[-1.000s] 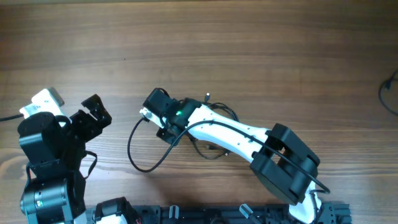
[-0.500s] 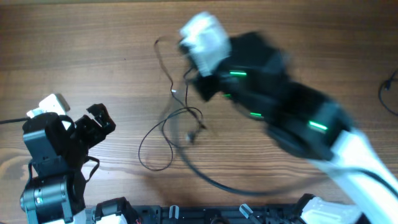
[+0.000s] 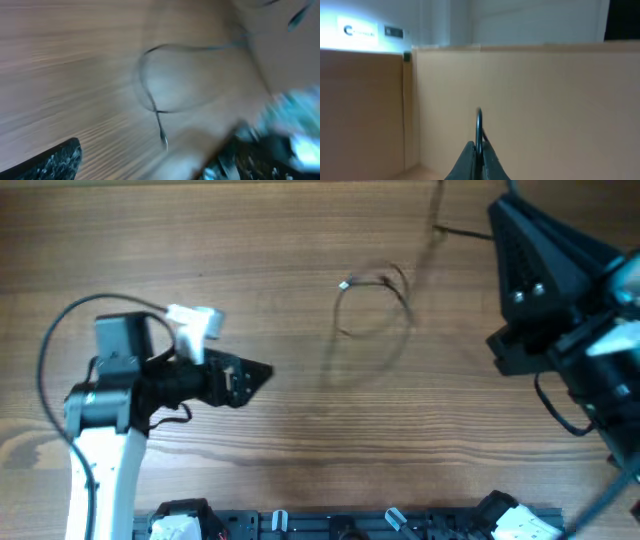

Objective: Untangle cables

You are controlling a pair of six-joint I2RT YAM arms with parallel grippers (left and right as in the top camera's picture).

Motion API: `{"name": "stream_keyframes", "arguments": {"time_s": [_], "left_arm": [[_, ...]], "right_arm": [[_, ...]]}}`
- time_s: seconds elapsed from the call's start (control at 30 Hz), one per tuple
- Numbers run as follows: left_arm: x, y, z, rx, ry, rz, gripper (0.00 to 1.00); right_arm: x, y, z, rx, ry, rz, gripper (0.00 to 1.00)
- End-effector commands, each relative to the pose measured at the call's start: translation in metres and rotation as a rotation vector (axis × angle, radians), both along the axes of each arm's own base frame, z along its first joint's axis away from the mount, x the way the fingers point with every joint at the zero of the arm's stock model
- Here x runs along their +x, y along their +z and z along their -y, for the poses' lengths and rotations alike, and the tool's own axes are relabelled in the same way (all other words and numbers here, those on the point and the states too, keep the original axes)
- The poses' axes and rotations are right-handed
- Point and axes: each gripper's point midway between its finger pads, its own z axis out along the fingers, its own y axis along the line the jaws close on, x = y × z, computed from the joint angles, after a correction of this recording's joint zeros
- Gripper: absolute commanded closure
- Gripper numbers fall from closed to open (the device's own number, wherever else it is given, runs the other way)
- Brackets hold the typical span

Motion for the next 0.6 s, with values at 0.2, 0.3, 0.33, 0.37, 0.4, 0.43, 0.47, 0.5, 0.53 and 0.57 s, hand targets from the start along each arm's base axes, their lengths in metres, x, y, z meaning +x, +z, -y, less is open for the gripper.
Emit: {"name": "stream_keyframes", "arguments": {"time_s": [0.2, 0.3, 0.33, 0.37, 0.4, 0.43, 0.47, 0.5, 0.53, 0.57], "left_arm": [[0.000, 0.006, 0.085, -0.183, -0.466, 0.202, 0.00], [-0.001, 0.000, 0.091, -0.183, -0.484, 0.183, 0.00], [-0.001, -0.002, 0.092, -0.179, -0.486, 0.179, 0.00], [0.000, -0.003, 0.092, -0.172, -0.485, 0.178, 0.00], [0.000, -0.005, 0.092, -0.163, -0.482, 0.177, 0.00], [0.000, -0.006, 0.091, -0.154, -0.478, 0.174, 0.00], [0.001, -0.008, 0.090, -0.142, -0.473, 0.169, 0.00], [0.002, -0.012, 0.088, -0.123, -0.461, 0.158, 0.00], [0.003, -0.015, 0.087, -0.104, -0.450, 0.149, 0.01], [0.003, -0.017, 0.085, -0.092, -0.445, 0.141, 0.01]], "right_arm": [[0.014, -0.019, -0.020, -0.027, 0.042, -0.070, 0.96], [0.014, -0.018, -0.020, -0.049, 0.035, -0.053, 0.96], [0.015, -0.018, -0.019, -0.057, 0.028, -0.046, 0.96], [0.014, -0.018, -0.018, -0.068, 0.023, -0.036, 0.96], [0.015, -0.018, -0.017, -0.075, 0.010, -0.032, 0.96], [0.018, -0.018, -0.013, -0.085, -0.021, -0.028, 0.96], [0.022, -0.019, -0.007, -0.088, -0.064, -0.032, 0.96], [0.028, -0.021, 0.003, -0.094, -0.132, -0.040, 0.96], [0.036, -0.023, 0.016, -0.097, -0.227, -0.054, 0.96], [0.043, -0.027, 0.030, -0.106, -0.322, -0.069, 0.96]]}}
